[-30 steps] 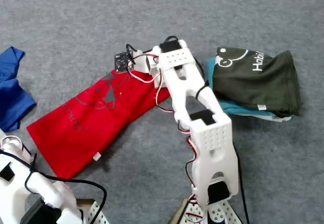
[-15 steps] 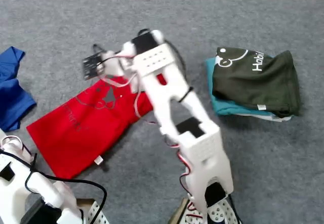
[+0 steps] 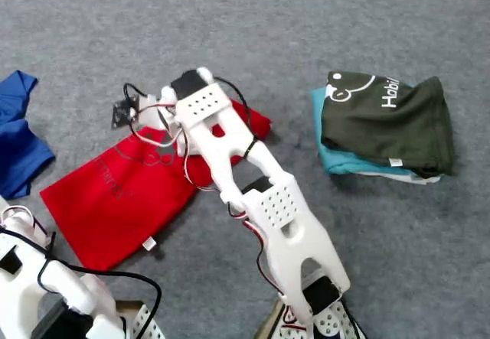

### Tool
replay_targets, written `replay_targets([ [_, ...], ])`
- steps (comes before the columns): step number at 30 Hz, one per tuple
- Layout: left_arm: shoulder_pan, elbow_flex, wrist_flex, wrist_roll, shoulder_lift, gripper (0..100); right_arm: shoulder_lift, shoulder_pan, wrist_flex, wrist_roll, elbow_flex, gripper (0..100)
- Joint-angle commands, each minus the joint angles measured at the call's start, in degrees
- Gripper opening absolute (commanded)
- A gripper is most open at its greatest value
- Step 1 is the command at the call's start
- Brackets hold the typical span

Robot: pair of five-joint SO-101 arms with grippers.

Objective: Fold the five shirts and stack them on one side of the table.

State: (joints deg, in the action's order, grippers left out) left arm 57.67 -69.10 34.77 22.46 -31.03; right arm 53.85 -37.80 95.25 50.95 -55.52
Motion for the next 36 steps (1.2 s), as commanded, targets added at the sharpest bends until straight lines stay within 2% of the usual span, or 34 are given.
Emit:
replay_targets([
  [1, 0.26, 0.53, -0.44, 0.0, -0.57, 3, -4.09, 0.48, 5.01, -0.79, -14.99, 0.5],
  [4, 0.35, 1.58, 0.44, -0.26, -0.66, 3, -6.2, 1.71, 7.12, -0.79, -25.8, 0.6],
  [5, 0.35, 2.81, 2.9, -0.26, -0.75, 3, -6.99, 2.59, 7.12, -0.88, -28.44, 0.8],
  [7, 0.35, 8.09, 13.1, -0.26, -1.1, 3, -8.75, 4.79, 7.12, -0.88, -31.6, 0.8],
  [10, 0.26, 18.64, 32.7, -0.62, -2.15, 3, -11.65, 8.31, 7.12, -0.88, -32.31, 0.8],
  [12, 0.18, 25.32, 42.55, -2.81, -3.03, 4, -13.05, 10.59, 7.12, -0.88, -32.31, 0.8],
  [16, 0.18, 35.08, 55.12, -5.36, -4.0, 12, -14.2, 14.11, 7.12, -0.88, -30.99, 0.8],
  [18, -0.35, 36.04, 58.64, -6.07, -4.0, 15, -14.29, 15.08, 7.21, -0.88, -28.88, 0.6],
  [21, -3.69, 32.09, 57.41, -6.07, -3.38, 17, -14.37, 15.6, 7.21, -2.55, -26.59, 0.5],
  [24, -5.8, 25.58, 50.64, -6.07, -3.21, 22, -14.37, 15.34, 7.21, -5.01, -25.8, 0.5],
  [31, -6.24, 13.27, 34.55, -5.98, -3.21, 24, -14.37, 15.43, 7.21, -5.27, -25.8, 0.5],
  [36, -6.24, 9.14, 30.07, -9.14, -3.21, 24, -14.2, 15.52, 7.21, -5.27, -25.8, 0.5],
])
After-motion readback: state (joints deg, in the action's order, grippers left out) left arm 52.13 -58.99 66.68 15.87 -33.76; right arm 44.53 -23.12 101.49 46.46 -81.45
